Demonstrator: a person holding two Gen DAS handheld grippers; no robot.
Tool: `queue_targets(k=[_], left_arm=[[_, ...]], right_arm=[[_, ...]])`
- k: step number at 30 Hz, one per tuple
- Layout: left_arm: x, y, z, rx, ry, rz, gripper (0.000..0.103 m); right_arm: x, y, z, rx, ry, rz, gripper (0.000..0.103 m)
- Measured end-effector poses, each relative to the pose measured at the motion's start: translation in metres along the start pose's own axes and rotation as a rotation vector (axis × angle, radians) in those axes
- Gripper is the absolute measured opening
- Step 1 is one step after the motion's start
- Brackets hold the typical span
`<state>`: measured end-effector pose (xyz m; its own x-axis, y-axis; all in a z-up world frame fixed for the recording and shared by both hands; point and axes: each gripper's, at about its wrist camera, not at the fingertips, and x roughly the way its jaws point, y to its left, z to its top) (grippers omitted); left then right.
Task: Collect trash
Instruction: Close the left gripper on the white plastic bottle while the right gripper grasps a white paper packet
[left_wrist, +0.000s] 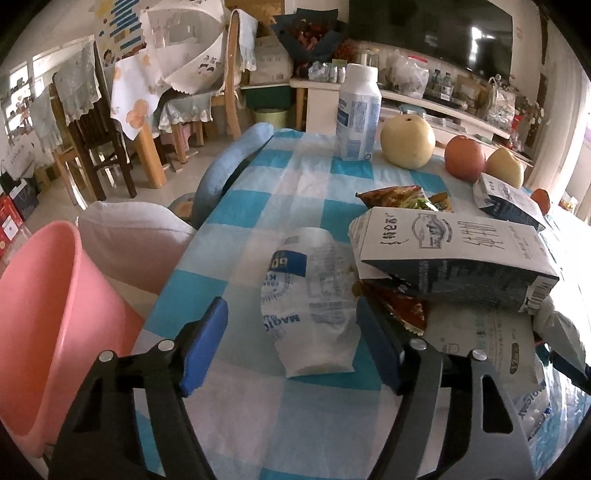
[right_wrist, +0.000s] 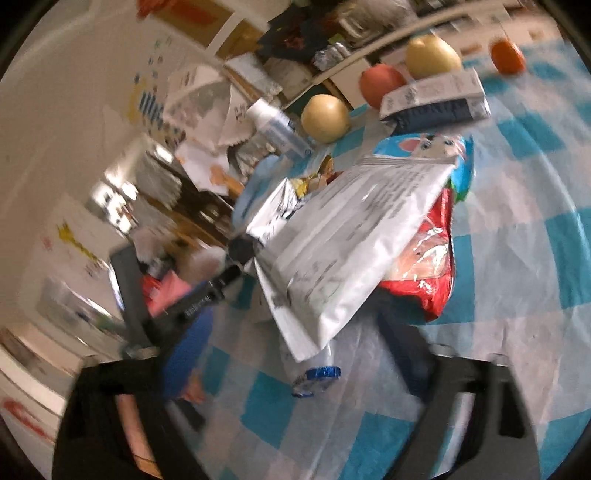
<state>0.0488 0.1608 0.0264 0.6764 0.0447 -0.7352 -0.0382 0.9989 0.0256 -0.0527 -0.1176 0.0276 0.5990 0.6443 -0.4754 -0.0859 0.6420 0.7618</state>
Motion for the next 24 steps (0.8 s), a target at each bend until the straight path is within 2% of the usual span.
queue_targets(k=[4,8,10,13,15,18,24], left_arm=[[0.005,0.002,0.001,-0.01,0.025,-0.017,0.061],[0.009,0.004,0.001,-0.031,0.043,-0.052,0.056],[0.011,0.005,0.001,-0.039,0.053,-0.067,0.054],[0.013,0.006,0.0,-0.052,0.062,-0.078,0.048],[0.013,0.007,0.0,-0.055,0.061,-0.078,0.048],[0.012,0.007,0.0,-0.063,0.056,-0.08,0.046],[0.005,0.011,-0.001,-0.087,0.038,-0.099,0.041]], right_arm=[[0.0,-0.021,0.006,0.165,-0.008,0.106,0.066],[0.003,-0.032,0.01,0.25,-0.023,0.155,0.066],[0.004,-0.038,0.01,0.283,-0.032,0.175,0.062],[0.008,-0.046,0.009,0.325,-0.027,0.195,0.051],[0.01,-0.05,0.004,0.349,-0.017,0.209,0.039],[0.01,-0.051,0.005,0.349,-0.018,0.217,0.031],[-0.002,-0.034,0.009,0.225,-0.026,0.175,0.022]])
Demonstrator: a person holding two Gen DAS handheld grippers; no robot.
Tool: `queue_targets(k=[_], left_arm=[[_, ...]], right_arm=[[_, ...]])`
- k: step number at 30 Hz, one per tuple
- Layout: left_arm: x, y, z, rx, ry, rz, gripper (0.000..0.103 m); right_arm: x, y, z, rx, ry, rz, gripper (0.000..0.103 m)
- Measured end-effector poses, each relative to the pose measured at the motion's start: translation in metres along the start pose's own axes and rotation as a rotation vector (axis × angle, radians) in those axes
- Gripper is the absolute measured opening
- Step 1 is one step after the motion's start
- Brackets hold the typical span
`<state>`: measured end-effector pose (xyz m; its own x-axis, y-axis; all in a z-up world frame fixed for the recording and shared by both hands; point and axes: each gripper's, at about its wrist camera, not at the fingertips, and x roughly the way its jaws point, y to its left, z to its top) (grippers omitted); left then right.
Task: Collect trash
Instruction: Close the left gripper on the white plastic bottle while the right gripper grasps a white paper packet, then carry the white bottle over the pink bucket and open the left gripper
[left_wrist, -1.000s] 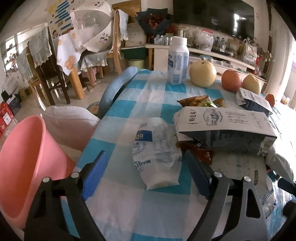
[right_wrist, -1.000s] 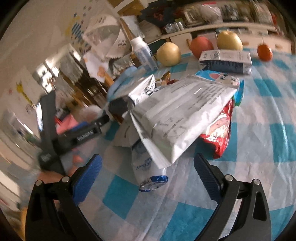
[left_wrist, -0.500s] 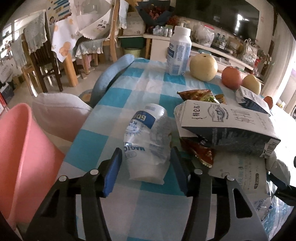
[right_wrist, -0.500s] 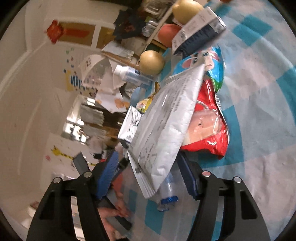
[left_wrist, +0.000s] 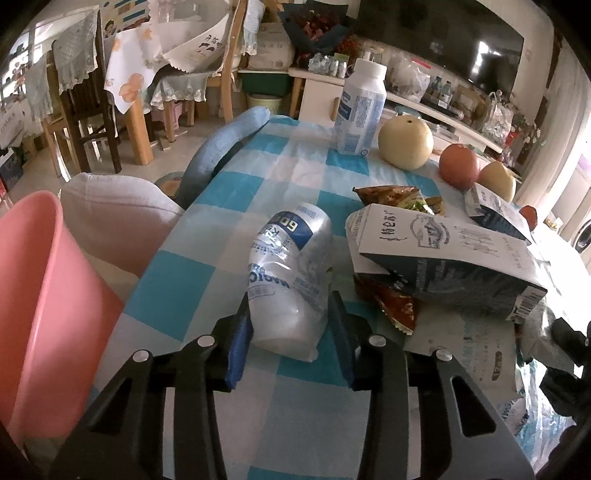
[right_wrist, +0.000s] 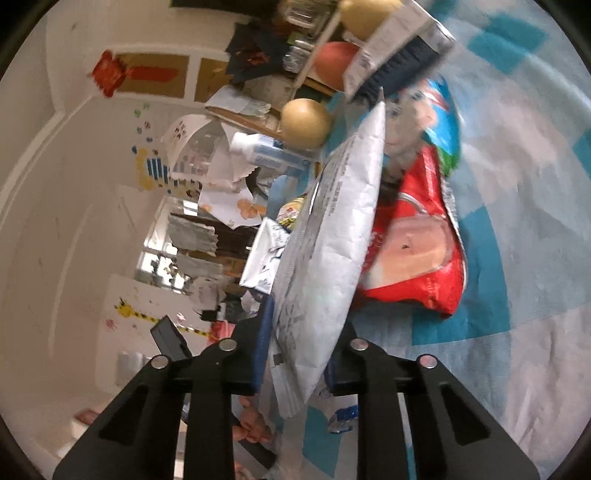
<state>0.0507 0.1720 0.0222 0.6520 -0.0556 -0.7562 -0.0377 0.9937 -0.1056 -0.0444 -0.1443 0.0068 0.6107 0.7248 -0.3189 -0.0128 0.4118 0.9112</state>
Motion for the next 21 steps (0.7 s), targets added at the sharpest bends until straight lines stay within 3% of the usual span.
queue_targets(k=[3,6,21], left_arm=[[-0.004,0.0,-0.001,-0.004,-0.007,-0.016,0.04],[-0.01,0.003,-0.001,-0.021,-0.013,-0.043,0.027],[-0.034,0.011,-0.012,-0.007,-0.018,-0.139,0.026]], right_arm=[[-0.004,0.013,-0.003,-0.067,0.001,-0.035,0.021],[-0.01,0.025,-0.007,-0.122,-0.001,-0.049,0.02],[-0.026,0.069,-0.03,-0.302,-0.005,-0.101,0.019]])
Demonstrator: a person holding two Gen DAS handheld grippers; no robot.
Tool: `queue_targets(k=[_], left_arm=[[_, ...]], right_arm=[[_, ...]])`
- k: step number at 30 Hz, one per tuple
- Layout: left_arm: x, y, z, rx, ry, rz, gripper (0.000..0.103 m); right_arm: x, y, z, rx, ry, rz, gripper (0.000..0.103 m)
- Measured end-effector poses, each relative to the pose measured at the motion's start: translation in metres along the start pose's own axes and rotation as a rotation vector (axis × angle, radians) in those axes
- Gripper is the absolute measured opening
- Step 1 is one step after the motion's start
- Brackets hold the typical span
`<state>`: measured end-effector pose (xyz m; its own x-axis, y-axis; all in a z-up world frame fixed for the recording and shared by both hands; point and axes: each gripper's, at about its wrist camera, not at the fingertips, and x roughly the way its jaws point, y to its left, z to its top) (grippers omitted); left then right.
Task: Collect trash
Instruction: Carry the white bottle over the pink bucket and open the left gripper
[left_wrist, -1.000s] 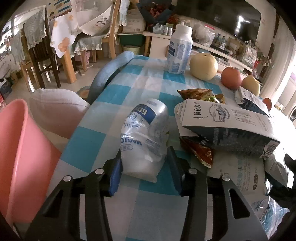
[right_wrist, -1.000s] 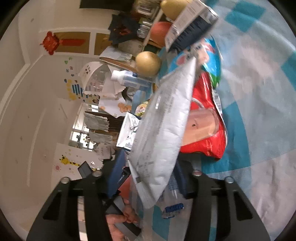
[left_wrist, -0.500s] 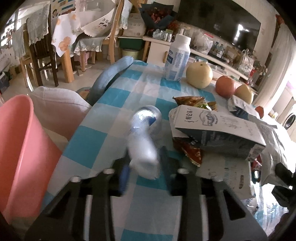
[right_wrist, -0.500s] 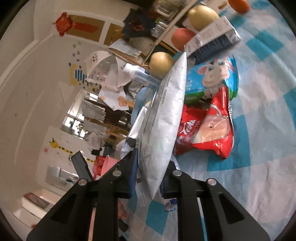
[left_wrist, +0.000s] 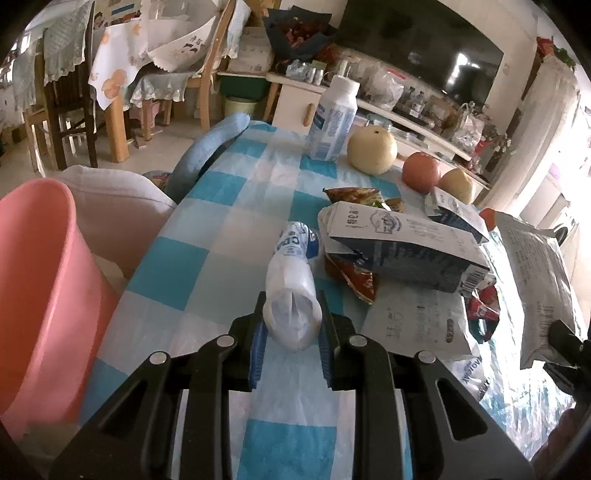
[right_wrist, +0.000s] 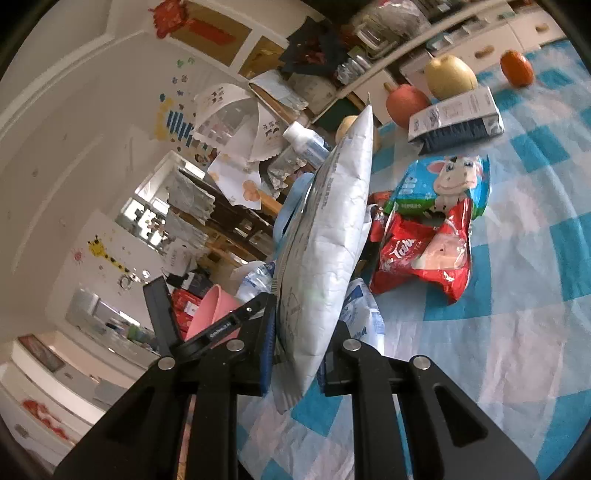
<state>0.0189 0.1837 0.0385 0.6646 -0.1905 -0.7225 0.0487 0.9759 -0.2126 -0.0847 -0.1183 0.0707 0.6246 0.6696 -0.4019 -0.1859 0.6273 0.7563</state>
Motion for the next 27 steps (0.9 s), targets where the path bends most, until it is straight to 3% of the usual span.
queue_targets(k=[13,19,27], left_arm=[[-0.022,0.015,0.004,-0.067,-0.068,-0.074,0.025],[-0.051,0.034,0.012,-0.114,-0.146,-0.081,0.025],[-0.096,0.087,0.017,-0.204,-0.267,0.022,0.025]], right_arm=[[0.013,0.031,-0.008,-0.071,0.024,-0.011,0.019],[0.033,0.058,-0.01,-0.122,0.046,-0.007,0.019],[0.102,0.127,-0.02,-0.217,0.149,0.075,0.019]])
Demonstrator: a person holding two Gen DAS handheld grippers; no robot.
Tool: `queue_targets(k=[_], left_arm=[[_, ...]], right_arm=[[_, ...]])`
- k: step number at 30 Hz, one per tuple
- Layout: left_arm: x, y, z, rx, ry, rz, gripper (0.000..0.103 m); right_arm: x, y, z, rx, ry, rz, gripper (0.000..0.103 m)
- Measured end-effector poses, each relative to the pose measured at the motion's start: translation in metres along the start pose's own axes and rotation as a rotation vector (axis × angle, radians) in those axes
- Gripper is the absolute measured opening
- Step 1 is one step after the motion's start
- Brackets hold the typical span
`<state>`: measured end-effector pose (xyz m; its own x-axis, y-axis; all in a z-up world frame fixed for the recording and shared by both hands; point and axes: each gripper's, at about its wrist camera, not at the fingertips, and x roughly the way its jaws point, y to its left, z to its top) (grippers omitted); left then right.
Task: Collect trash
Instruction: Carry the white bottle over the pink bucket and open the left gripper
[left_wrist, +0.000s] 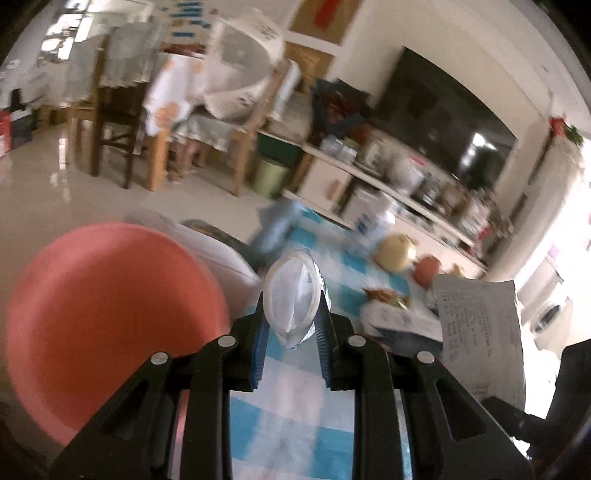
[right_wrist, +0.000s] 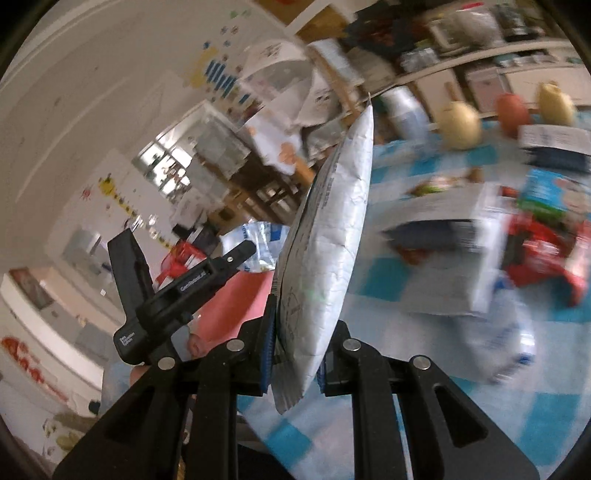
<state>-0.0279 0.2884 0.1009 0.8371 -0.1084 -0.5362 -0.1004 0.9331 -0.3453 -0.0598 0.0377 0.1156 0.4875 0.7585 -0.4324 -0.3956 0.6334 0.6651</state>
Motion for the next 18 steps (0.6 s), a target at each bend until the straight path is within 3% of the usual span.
queue_targets(k=[9,12,13,16,18], left_arm=[[-0.024,0.079,0.019,-0.145,-0.088,0.219,0.025],[-0.023,0.095,0.02,-0.18,-0.083,0.261,0.025],[-0.02,0.097,0.02,-0.186,-0.067,0.277,0.029],[-0.016,0.096,0.021,-0.174,-0.055,0.328,0.062],[-0.021,0.089,0.023,-0.132,-0.088,0.353,0.072]], right_arm=[[0.119,0.067,0.016,-0.086,0.144,0.097,0.019],[0.157,0.072,0.013,-0.096,0.215,0.019,0.029],[0.163,0.069,0.012,-0.094,0.229,-0.014,0.033],[0.159,0.057,0.005,-0.068,0.217,-0.068,0.051],[0.144,0.053,0.001,-0.071,0.183,-0.097,0.066]])
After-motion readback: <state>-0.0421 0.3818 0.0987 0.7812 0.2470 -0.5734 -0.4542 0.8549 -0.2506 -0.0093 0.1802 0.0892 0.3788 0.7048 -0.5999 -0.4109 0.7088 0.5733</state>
